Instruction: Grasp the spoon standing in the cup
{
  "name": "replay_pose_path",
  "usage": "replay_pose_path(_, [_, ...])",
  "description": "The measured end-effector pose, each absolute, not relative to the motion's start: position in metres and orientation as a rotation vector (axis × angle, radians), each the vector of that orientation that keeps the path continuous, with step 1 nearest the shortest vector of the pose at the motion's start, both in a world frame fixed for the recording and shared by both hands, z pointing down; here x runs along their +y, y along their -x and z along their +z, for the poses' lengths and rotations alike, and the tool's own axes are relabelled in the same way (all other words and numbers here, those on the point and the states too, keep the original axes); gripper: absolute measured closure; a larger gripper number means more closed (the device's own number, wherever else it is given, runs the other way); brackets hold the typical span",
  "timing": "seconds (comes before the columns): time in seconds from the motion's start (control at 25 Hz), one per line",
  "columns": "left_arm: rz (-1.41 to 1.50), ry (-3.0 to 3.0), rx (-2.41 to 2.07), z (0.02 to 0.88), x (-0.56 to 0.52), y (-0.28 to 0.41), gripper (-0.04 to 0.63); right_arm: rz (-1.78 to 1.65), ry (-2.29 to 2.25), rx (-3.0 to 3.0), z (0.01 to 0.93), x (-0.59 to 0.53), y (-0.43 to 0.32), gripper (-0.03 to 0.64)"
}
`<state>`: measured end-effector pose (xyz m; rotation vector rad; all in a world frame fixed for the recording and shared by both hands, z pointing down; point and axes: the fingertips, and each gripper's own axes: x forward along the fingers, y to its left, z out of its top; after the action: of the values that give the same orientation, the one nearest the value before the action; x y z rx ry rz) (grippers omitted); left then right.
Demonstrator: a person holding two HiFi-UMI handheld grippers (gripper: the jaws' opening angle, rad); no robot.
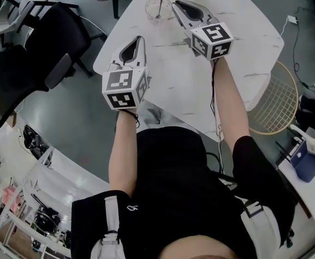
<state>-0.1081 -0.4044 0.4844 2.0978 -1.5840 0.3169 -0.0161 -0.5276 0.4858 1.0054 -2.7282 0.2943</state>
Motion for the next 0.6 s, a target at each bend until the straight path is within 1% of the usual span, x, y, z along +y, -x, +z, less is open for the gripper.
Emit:
replay_pose_path(0.36, [0.318, -2.057, -1.573, 0.497, -0.424, 0.131, 0.580, 0.329, -0.895, -2.675, 0.517, -0.565, 0.044, 0.486])
replay_pose_path(0.6, [0.325, -2.044, -1.561, 0.506, -0.431, 0.137, 0.580, 0.354, -0.850, -2.645, 0.538, -0.573, 0.048, 0.483])
